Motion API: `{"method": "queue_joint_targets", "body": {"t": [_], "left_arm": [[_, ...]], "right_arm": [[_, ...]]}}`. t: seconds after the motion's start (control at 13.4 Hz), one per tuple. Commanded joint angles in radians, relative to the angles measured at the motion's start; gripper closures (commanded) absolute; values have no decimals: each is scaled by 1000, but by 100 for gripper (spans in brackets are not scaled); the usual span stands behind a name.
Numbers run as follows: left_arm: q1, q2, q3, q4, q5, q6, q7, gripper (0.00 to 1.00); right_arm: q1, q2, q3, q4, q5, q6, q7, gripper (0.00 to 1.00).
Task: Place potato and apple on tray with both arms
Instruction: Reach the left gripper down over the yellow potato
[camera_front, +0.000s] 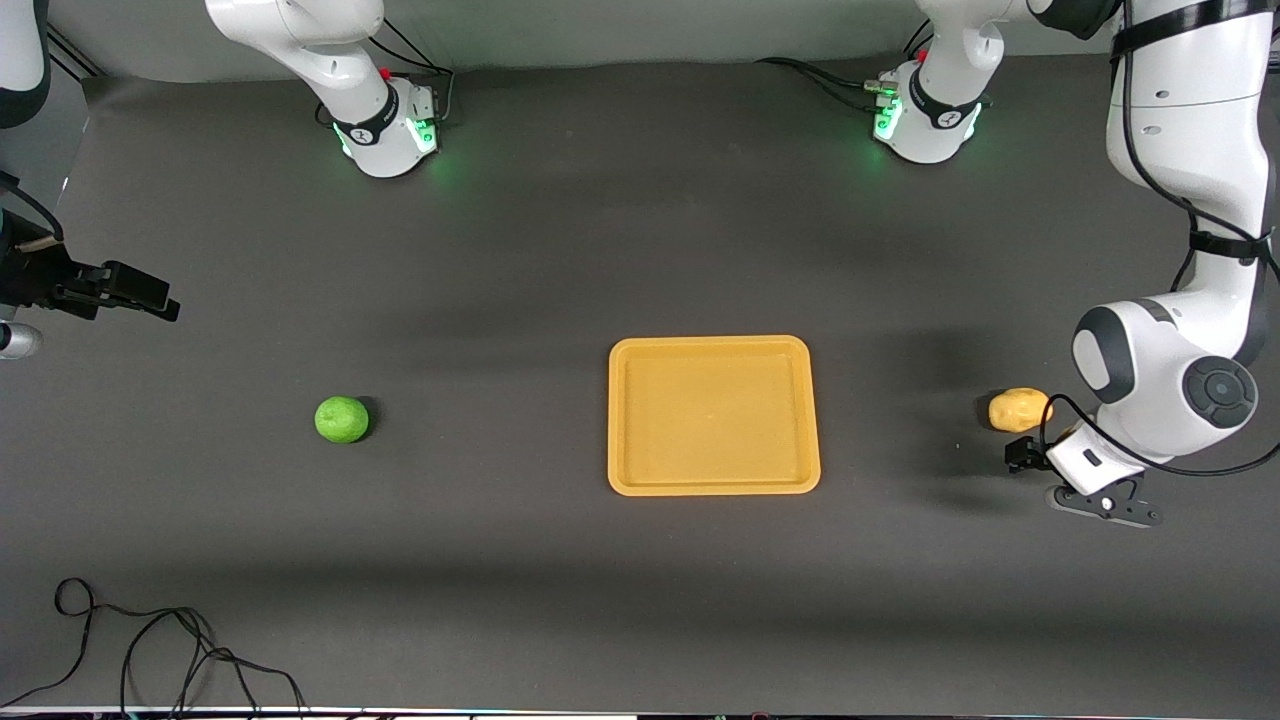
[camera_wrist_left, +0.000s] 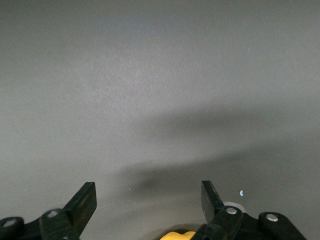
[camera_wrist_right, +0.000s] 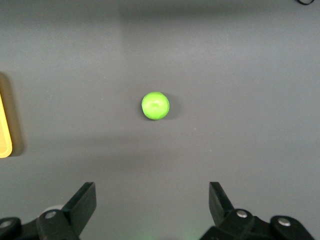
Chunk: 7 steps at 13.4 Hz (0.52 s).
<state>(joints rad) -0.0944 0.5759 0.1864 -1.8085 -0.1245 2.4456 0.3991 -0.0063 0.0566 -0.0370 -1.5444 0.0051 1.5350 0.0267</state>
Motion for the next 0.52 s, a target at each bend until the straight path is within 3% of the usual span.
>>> {"method": "queue_joint_targets", "body": {"t": [0.0, 0.45], "left_arm": [[5, -34, 1, -81, -20, 55, 58, 6], [4, -111, -2, -227, -32, 105, 70, 6]], "right_arm": [[11, 0, -14, 3, 10, -4, -13, 0], [9, 0, -14, 3, 10, -4, -13, 0]]}}
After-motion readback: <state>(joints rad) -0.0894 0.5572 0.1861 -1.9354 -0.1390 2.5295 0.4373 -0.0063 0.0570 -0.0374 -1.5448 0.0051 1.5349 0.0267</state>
